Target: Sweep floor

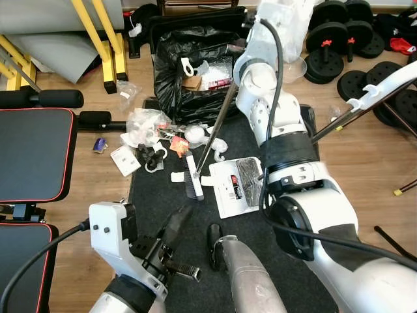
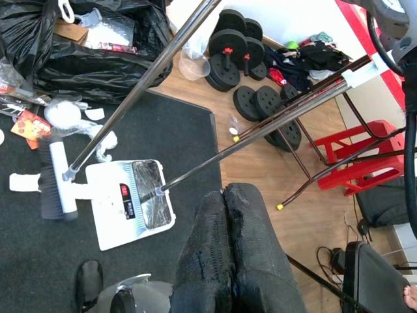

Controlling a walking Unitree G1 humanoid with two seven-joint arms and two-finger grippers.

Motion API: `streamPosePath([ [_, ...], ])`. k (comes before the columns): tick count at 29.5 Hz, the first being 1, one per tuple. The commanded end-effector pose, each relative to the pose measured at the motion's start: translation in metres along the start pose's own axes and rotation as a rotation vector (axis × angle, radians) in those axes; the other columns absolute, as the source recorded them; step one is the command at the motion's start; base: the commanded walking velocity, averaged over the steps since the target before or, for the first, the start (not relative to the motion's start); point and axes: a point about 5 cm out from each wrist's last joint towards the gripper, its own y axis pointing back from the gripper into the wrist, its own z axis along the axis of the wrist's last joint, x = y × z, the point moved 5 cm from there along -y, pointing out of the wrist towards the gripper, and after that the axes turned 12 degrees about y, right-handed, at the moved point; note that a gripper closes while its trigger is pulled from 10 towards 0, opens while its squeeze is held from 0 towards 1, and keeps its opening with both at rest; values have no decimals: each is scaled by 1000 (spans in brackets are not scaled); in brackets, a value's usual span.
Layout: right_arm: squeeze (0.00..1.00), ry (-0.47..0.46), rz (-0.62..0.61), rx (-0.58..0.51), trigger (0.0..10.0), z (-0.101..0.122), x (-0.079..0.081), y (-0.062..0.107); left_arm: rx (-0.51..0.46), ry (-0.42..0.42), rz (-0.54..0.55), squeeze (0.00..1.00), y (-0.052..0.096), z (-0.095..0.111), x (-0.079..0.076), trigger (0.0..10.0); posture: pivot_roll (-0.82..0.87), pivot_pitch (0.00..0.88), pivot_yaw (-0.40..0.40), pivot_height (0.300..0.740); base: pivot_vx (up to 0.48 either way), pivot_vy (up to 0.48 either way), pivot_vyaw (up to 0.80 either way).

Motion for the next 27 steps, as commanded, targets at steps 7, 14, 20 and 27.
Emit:
streamPosePath([
  [7, 0, 149, -83, -20, 10000, 3, -16, -2, 31, 14, -6, 0, 3, -7, 0, 10000, -18, 358, -70, 740, 0, 0, 0],
  [14, 0, 200, -130, -46, 10000, 15, -24, -4, 29, 14, -7, 0, 2, -6, 0, 10000, -25, 356, -70, 740, 0, 0, 0],
  [20, 0, 179, -141, -77, 10000, 30, -27, -3, 27, 13, -9, 0, 1, -6, 1, 10000, -28, 354, -71, 740, 0, 0, 0],
  [27, 0, 73, -90, -104, 10000, 45, -20, -1, 26, 13, -10, 0, 0, -6, 1, 10000, -29, 353, -71, 740, 0, 0, 0],
])
